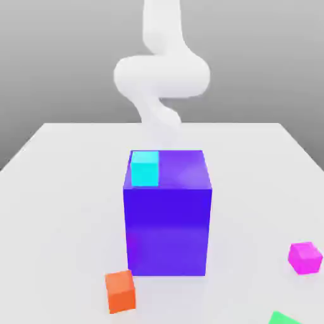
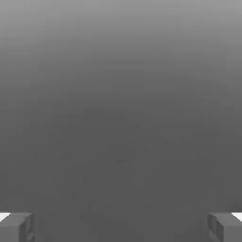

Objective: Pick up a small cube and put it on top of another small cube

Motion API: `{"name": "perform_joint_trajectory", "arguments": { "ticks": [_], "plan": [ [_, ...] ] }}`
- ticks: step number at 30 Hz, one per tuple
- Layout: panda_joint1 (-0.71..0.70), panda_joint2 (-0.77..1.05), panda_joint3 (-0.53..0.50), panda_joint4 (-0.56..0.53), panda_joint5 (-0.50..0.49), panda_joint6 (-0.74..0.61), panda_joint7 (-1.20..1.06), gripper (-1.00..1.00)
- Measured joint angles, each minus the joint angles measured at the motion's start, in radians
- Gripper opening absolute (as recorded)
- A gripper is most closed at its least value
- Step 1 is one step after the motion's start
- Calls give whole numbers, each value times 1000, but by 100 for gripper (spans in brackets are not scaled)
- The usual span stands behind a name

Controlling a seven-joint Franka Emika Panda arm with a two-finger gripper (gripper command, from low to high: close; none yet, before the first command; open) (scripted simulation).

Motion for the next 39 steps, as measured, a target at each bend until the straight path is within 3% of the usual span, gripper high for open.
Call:
{"name": "perform_joint_trajectory", "arguments": {
  "ticks": [10,18,25,30,31,39],
  "plan": [
    [56,361,194,-71,7,155,190,0],
    [134,657,333,-126,-90,276,413,0],
    [278,925,337,-172,-229,374,647,0],
    [381,1108,233,-144,-360,493,766,0],
    [402,1139,208,-136,-381,517,783,-100],
    [395,1122,218,-141,-367,506,773,-100]
  ]
}}
